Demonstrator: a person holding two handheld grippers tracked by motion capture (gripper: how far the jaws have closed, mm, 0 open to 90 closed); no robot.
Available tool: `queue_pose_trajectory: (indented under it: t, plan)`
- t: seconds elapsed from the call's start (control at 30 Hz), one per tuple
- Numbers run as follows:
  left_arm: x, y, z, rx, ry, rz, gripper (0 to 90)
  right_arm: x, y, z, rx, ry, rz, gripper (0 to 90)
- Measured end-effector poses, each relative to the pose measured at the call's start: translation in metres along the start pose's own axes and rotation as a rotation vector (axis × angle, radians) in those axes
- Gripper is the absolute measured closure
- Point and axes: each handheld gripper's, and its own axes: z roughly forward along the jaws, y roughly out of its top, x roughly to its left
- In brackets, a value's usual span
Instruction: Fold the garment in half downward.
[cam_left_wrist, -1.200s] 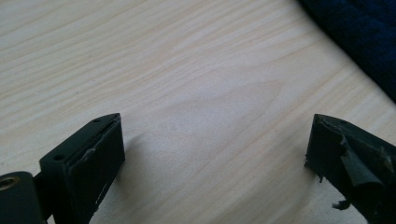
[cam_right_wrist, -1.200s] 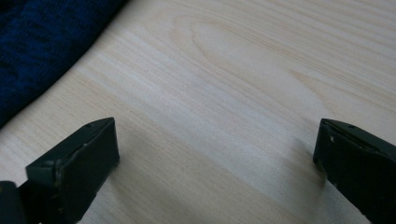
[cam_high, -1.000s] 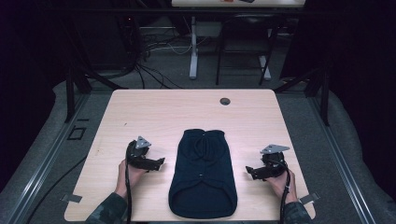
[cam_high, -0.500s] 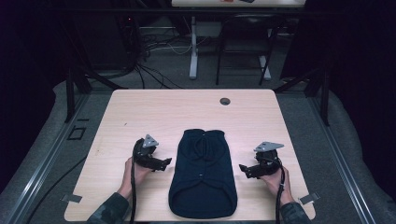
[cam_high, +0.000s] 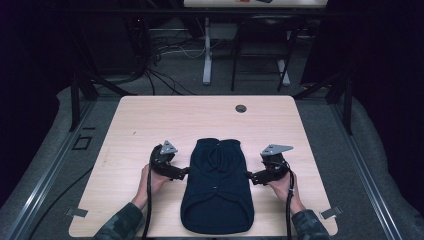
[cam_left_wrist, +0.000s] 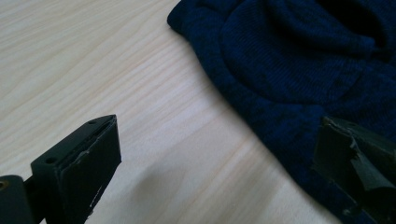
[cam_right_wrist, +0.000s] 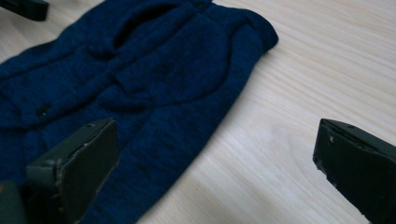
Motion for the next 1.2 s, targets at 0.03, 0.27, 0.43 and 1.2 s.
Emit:
queue_pose_trajectory:
  t: [0.03, 0.27, 0.43, 1.2]
  plan:
    - [0.001, 0.004, 0.001, 0.005, -0.001, 0.008, 0.9, 0.000, 0.003, 0.001, -0.003, 0.005, 0.002, 0.4]
    - [0.006, 0.018, 0.012, -0.015, -0.034, -0.035, 1.5, 0.000, 0.017, 0.010, -0.003, 0.017, -0.010, 0.8]
    - [0.014, 0.034, 0.020, -0.006, -0.034, -0.028, 2.7, -0.004, 0.029, 0.020, 0.009, 0.023, -0.012, 0.9]
    - [0.027, 0.070, 0.078, 0.099, -0.078, -0.100, 7.2, -0.025, 0.075, 0.087, 0.163, -0.036, 0.051, 14.0]
